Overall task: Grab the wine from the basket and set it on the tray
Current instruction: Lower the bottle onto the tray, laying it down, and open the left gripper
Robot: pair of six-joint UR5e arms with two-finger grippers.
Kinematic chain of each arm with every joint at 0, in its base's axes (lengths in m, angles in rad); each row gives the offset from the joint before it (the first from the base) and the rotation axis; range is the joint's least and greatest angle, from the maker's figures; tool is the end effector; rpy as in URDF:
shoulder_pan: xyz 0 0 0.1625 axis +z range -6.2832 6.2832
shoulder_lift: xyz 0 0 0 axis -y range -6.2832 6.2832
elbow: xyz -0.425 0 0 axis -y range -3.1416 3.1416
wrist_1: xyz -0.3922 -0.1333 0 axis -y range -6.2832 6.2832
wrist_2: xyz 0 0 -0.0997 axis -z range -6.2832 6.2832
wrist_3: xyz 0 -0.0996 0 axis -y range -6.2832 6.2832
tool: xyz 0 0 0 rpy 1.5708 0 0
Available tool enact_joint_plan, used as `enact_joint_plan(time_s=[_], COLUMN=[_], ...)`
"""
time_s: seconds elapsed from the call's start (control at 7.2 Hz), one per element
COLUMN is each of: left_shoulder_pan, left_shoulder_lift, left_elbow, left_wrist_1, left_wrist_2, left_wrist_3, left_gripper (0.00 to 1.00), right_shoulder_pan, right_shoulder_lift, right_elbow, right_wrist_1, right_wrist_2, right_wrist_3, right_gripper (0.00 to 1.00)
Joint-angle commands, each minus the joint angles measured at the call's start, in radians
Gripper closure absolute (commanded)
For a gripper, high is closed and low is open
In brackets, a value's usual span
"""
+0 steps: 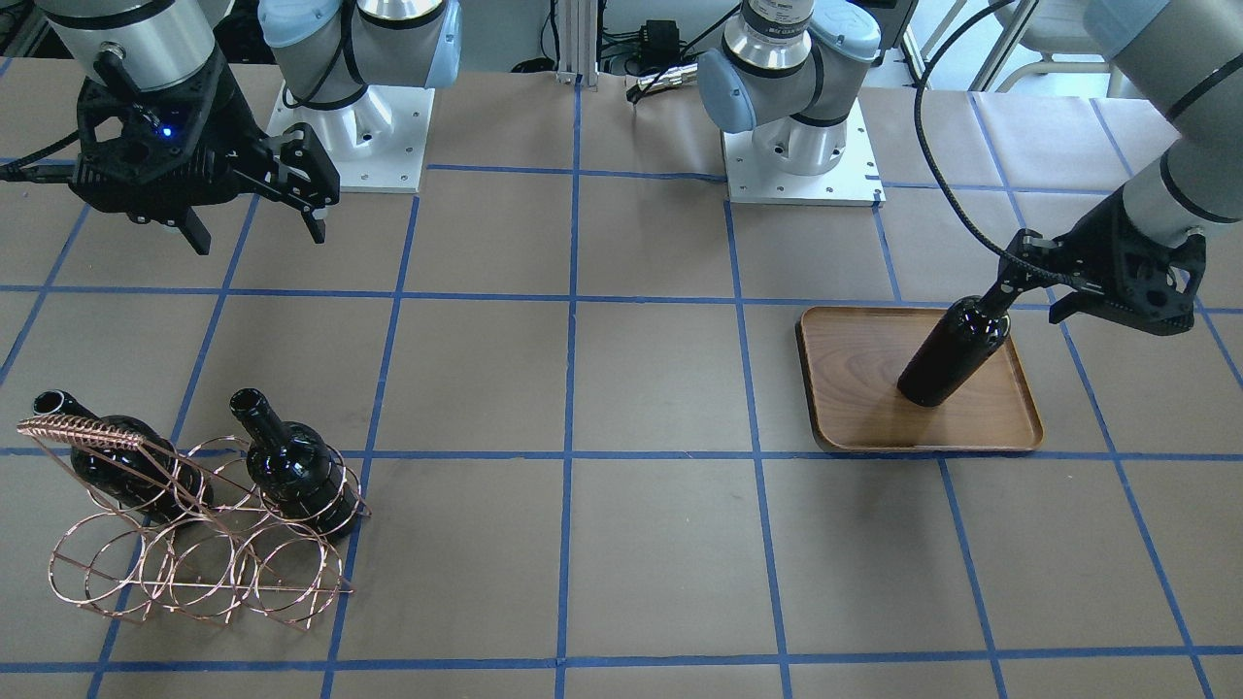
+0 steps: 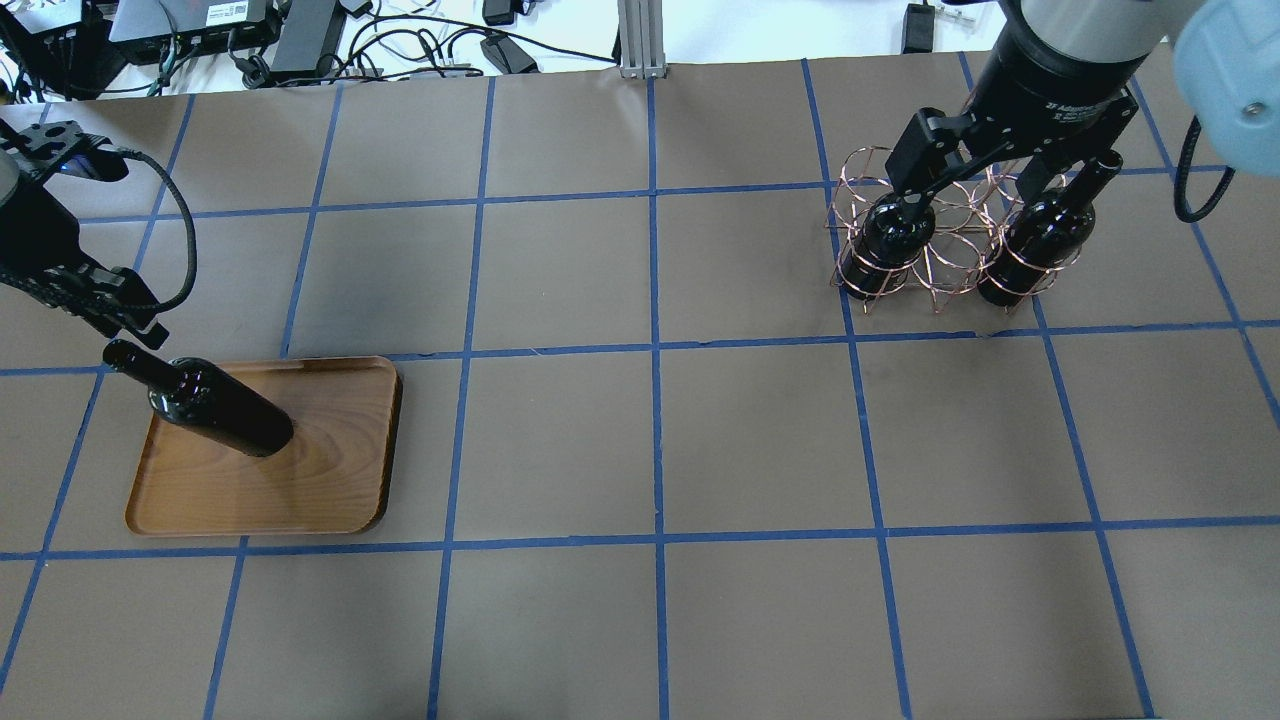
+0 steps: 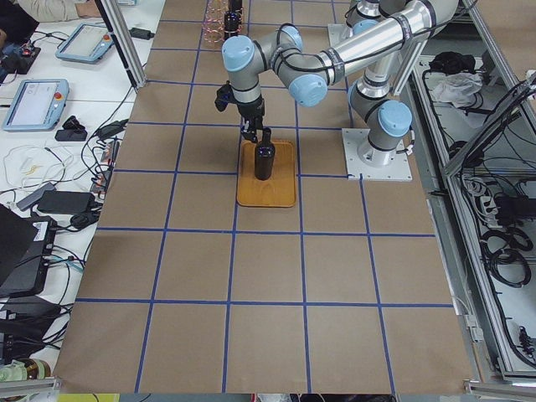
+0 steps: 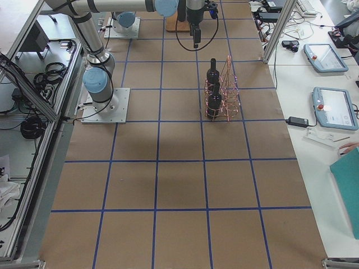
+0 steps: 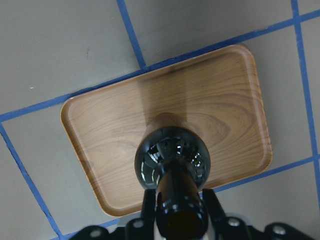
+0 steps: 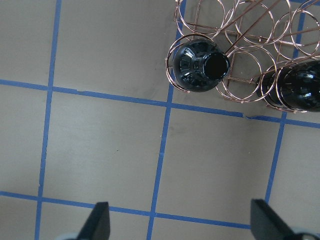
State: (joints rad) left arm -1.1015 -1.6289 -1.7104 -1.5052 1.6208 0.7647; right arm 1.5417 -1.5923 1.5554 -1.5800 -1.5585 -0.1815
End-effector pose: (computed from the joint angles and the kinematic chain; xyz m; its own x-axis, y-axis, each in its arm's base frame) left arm 0.1094 -0.4995 0.3980 -0.9553 0.2904 0.0554 0.2953 0.9466 0.1294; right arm 0.1203 -0.4907 0.5070 -0.9883 -0.1522 -0.0038 -0.1518 0.9873 -0.0476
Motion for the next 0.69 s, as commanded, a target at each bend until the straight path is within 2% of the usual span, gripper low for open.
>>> enact_joint_plan(time_s=[0.0,0.28,0.56], left_shoulder_pan=[-0.001,-0.044,-0.231], left_shoulder_lift=[0.021,0.063,0.095], left_elbow=[0.015,0.064,0.084], left_wrist_1=[-0.029,-0.087,-0.089], left_wrist_2=[0.011,0.001,0.005], left_wrist_3=[-0.036,-0.185,-0.420], left_gripper=[0.00,0.00,0.00], right_shoulder_pan=[0.000,0.000,0.000], right_shoulder_lift=[0.000,0.000,0.000], right_elbow=[0.000,0.000,0.000], right_wrist_1=[0.000,0.000,0.000], right_wrist_2=[0.000,0.000,0.000], right_wrist_3=[-0.001,-0.001,-0.003], right_gripper=[0.00,0.00,0.00])
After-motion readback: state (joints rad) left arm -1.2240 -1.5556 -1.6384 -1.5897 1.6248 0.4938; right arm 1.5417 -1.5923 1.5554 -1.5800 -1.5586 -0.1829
